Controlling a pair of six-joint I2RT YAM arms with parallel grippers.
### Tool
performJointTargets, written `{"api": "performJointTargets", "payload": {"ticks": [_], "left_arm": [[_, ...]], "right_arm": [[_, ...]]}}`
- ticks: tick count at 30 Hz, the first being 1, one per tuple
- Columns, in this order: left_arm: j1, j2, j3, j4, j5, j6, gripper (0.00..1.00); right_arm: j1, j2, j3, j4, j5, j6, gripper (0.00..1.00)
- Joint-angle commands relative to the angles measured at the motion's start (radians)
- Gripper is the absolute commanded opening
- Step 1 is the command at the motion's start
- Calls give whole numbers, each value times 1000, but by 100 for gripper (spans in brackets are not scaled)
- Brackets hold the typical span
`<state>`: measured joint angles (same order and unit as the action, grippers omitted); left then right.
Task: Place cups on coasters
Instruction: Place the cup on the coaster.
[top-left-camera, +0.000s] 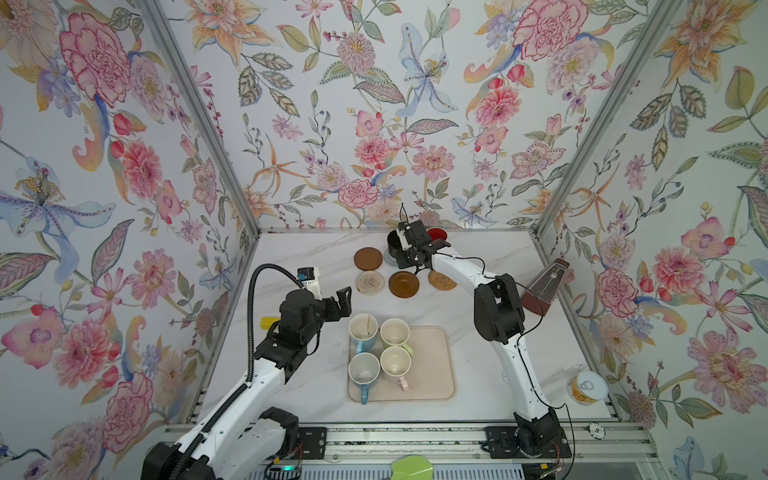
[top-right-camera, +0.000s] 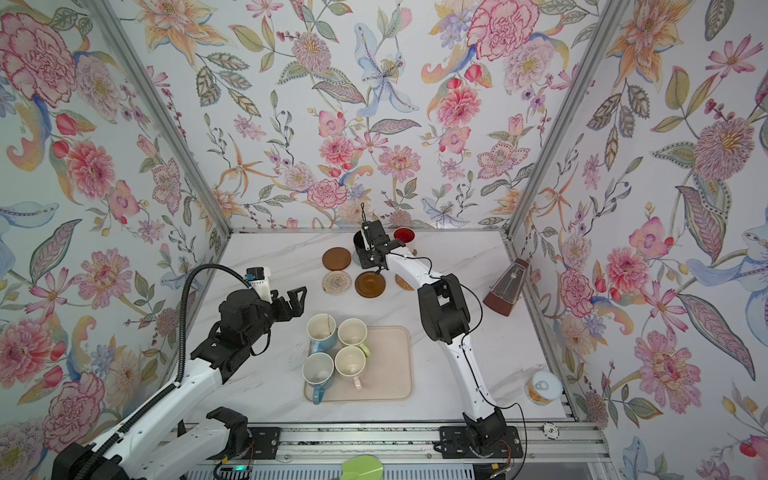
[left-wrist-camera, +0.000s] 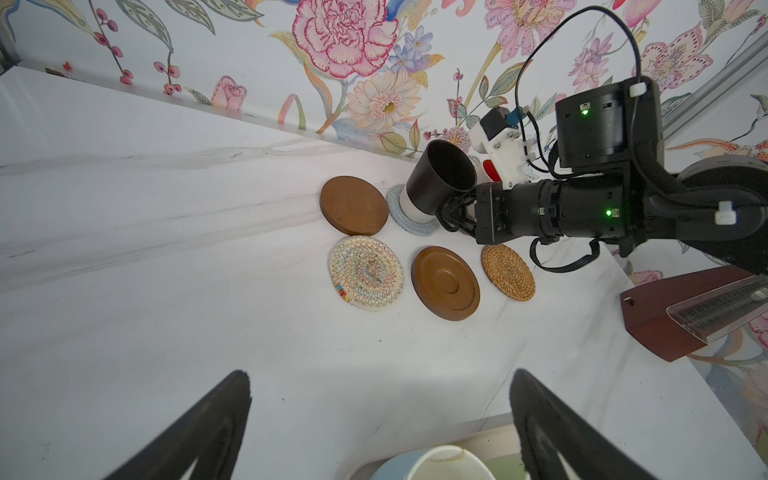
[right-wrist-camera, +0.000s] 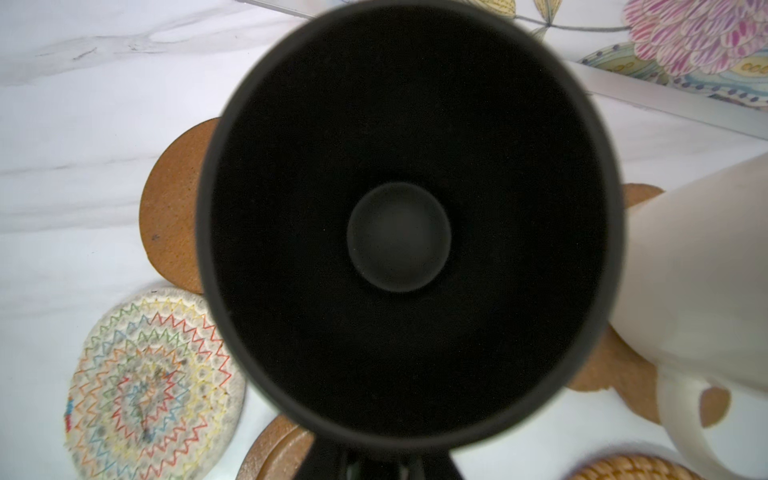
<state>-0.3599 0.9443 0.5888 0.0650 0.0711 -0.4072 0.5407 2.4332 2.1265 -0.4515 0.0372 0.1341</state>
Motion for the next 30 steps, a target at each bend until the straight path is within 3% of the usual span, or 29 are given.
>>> {"api": "performJointTargets", "payload": {"ticks": [1,17,26,30], "left_arm": [[7,-9,16,-2,-16,23,99],[7,-13,19,-6,-19,25,99],[7,-16,16,-8,-26,22,99],[6,-23,17,-20,-46,22,99]], "right_arm": [[-6,-3,45,30,14,-14,14],[-3,-1,62,12,18,-10,30],[-3,-24,43,11,29,-8,58],[2,-35,34,12,47,-10,65]]}}
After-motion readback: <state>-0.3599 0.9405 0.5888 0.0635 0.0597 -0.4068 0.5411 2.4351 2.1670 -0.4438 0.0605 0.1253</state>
